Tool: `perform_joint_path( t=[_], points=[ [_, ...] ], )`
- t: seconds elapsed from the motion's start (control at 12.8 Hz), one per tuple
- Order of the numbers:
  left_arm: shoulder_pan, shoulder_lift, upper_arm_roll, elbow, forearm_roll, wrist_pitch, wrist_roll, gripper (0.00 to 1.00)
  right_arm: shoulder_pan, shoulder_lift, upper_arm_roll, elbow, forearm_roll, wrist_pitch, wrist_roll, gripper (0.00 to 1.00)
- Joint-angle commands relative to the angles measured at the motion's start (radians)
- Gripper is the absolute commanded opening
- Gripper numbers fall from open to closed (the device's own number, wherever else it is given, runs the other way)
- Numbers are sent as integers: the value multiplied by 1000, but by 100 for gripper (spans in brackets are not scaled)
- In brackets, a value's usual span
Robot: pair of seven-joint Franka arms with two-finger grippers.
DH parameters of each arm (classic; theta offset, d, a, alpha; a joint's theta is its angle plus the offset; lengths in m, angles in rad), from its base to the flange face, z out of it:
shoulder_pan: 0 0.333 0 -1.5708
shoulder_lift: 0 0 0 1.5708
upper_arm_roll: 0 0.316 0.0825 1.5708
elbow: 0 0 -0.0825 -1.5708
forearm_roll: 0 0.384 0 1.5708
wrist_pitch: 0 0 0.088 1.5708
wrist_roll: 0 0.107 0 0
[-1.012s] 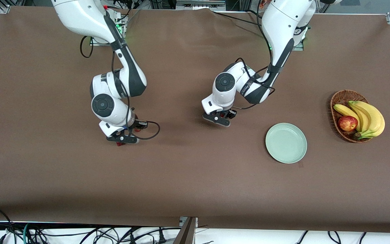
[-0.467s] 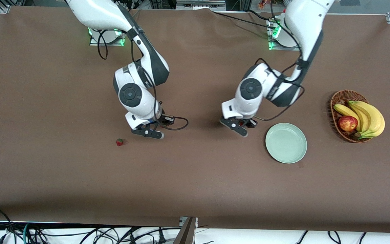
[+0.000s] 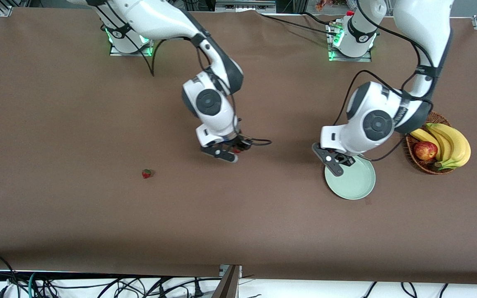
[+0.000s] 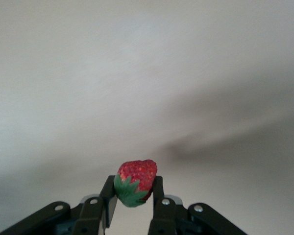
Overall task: Collect all strawberries into plate
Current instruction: 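Place the left gripper's strawberry on the plate while the right gripper drops another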
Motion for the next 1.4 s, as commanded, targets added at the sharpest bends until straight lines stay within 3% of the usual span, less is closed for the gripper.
perform_joint_path(
  t=[0.0, 0.16, 0.23, 0.31, 0.39, 0.47, 0.55, 0.7, 0.93, 1.09, 1.32],
  points=[
    [54, -14, -23, -20, -27, -29, 135, 1, 71, 169, -8, 174, 9, 118, 177, 29],
    [97, -14, -26, -22, -48, -29, 224, 3, 105, 222, -8, 199, 6, 189, 236, 36],
    [101, -11, -26, -23, -89, -30, 249, 7, 113, 231, -10, 196, 5, 216, 248, 48],
    [101, -6, -26, -23, -108, -30, 254, 49, 114, 228, -11, 194, 2, 217, 249, 60],
    [99, -5, -26, -23, -108, -32, 263, 99, 108, 218, -13, 194, 6, 211, 247, 71],
    [99, -5, -26, -23, -109, -32, 280, 100, 105, 205, -16, 196, 8, 194, 246, 95],
    [99, -5, -27, -23, -111, -32, 280, 100, 97, 190, -19, 196, 6, 174, 239, 100],
    [98, -9, -29, -17, -117, -50, 280, 100, 38, 127, -19, 197, -1, 40, 192, 100],
    [98, -16, -79, -11, -149, -65, 216, 100, -79, 28, -20, 191, -3, -232, -140, 100],
    [76, -11, -107, -9, -163, -55, 75, 100, -102, -28, -118, 148, -3, -363, -375, 100],
    [-37, 20, -127, -9, -151, 34, -213, 100, -104, -88, -270, 17, 8, -394, -749, 100]
  ],
)
